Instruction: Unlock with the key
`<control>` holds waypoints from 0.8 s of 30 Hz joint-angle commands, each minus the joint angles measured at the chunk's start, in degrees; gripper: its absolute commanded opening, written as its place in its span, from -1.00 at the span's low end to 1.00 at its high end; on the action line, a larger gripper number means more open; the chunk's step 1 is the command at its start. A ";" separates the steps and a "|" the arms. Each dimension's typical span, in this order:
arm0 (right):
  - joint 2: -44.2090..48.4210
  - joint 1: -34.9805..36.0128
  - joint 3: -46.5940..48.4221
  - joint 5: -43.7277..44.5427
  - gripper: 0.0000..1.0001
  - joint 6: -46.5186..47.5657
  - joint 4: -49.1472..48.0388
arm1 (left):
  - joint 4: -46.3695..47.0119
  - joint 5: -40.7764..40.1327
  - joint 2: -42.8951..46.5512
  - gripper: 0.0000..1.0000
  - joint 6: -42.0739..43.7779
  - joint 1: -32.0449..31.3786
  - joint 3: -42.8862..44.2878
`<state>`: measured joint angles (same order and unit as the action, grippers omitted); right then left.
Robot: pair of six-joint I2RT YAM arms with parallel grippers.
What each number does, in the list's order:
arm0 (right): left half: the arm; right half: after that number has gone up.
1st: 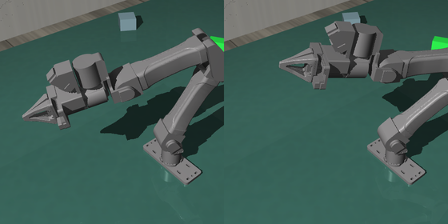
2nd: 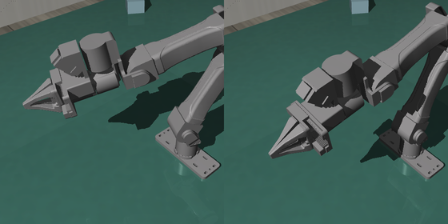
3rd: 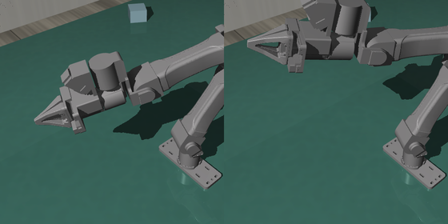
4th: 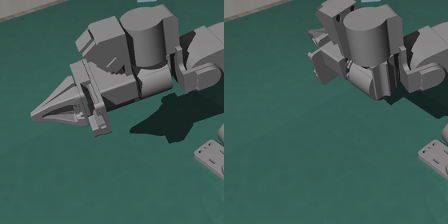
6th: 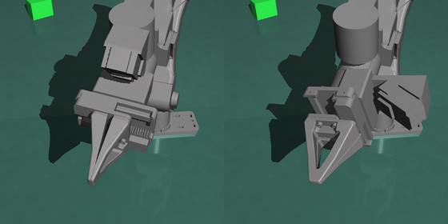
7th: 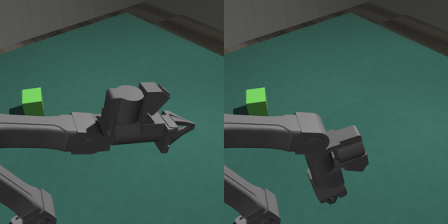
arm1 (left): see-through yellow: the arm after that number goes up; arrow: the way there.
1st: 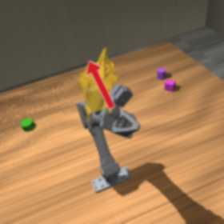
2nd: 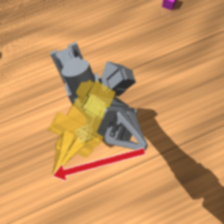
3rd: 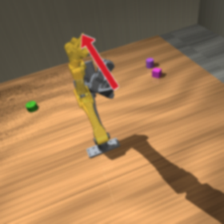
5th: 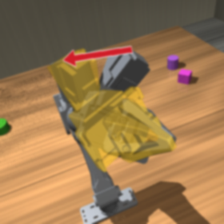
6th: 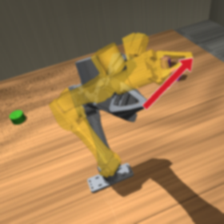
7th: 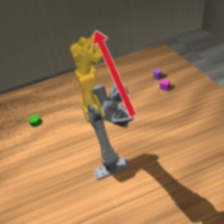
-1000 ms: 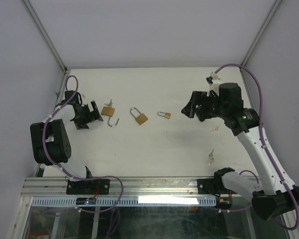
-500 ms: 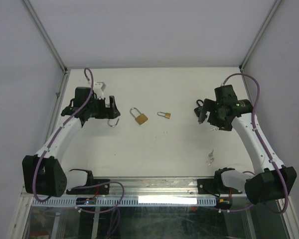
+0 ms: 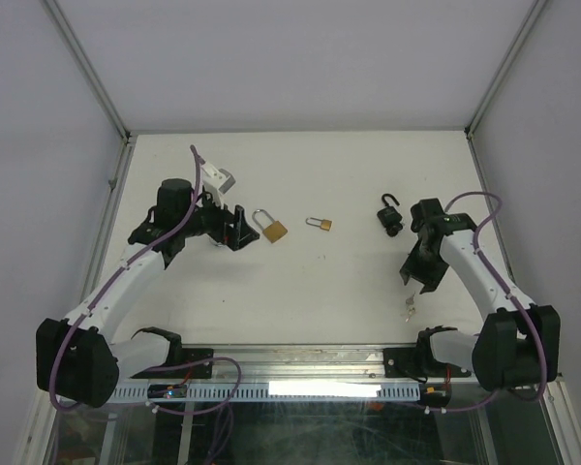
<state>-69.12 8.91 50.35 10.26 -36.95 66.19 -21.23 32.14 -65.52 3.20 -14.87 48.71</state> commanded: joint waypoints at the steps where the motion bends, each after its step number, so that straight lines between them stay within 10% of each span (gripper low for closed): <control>1: -1.04 -0.44 -1.92 -0.11 -0.16 -6.25 -1.79 | 18.60 4.19 3.14 0.98 -3.80 -2.69 -4.98; 9: -7.32 -0.47 -4.43 1.03 -0.04 -7.13 -2.74 | 37.90 3.71 6.61 0.98 -13.95 -4.89 -16.36; 24: -15.07 -0.11 -8.31 -8.27 -0.15 -11.43 -12.10 | 36.38 5.06 3.98 0.98 -8.53 -4.95 -13.51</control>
<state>-82.91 8.75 44.66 6.63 -46.02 59.18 10.61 36.14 -61.69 -7.46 -19.20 32.23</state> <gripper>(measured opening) 0.431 0.990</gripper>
